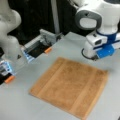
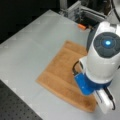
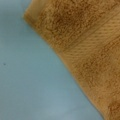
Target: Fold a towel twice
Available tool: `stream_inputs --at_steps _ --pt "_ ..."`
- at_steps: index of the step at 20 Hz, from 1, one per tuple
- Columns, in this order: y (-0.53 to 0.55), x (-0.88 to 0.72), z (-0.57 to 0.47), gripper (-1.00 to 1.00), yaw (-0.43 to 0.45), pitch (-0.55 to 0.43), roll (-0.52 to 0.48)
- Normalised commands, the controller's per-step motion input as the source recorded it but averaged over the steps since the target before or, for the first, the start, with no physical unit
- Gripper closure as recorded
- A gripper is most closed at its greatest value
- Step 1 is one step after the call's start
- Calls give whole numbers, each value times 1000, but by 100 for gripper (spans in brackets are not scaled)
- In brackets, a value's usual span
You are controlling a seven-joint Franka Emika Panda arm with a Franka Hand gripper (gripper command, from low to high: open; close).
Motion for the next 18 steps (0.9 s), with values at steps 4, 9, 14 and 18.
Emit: stream_inputs --at_steps 4,9,14,18 --pt "204 294 -129 -100 -53 -61 -286" --pt "270 305 -136 -100 -156 -84 -389" --pt "270 289 -124 -100 -117 -27 -434" --pt "197 311 -61 -100 -64 1 -385"
